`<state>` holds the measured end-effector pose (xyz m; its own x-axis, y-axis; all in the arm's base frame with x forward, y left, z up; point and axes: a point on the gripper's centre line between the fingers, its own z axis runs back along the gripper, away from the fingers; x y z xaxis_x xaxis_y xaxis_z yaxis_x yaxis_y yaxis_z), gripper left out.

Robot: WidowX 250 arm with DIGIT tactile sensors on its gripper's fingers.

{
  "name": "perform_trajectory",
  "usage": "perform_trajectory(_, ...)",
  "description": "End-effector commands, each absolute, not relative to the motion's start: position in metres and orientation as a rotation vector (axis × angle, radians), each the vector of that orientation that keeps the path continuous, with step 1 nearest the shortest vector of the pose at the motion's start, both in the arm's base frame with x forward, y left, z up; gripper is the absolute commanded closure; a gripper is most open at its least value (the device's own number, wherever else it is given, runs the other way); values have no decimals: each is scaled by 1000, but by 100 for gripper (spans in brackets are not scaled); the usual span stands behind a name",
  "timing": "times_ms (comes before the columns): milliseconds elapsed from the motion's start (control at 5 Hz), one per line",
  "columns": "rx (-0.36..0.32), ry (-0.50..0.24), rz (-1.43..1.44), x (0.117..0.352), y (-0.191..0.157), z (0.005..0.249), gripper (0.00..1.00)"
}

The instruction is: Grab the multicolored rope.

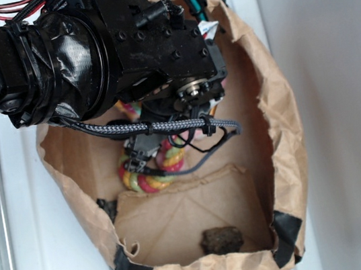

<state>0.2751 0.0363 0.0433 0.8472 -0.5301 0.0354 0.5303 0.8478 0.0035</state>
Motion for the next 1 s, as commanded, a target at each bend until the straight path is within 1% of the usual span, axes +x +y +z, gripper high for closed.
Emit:
perform_trajectory(0,-99,-48,-497,270,52,92,100)
perform_trajectory(200,-167,-42,-415,264,57,109,100)
perform_trajectory(400,-251,-62,-302,257,59,131,100)
perform_trajectory(600,-311,-96,-191,250,60,153,100)
perform_trajectory(800,-296,-158,-103,248,60,172,100)
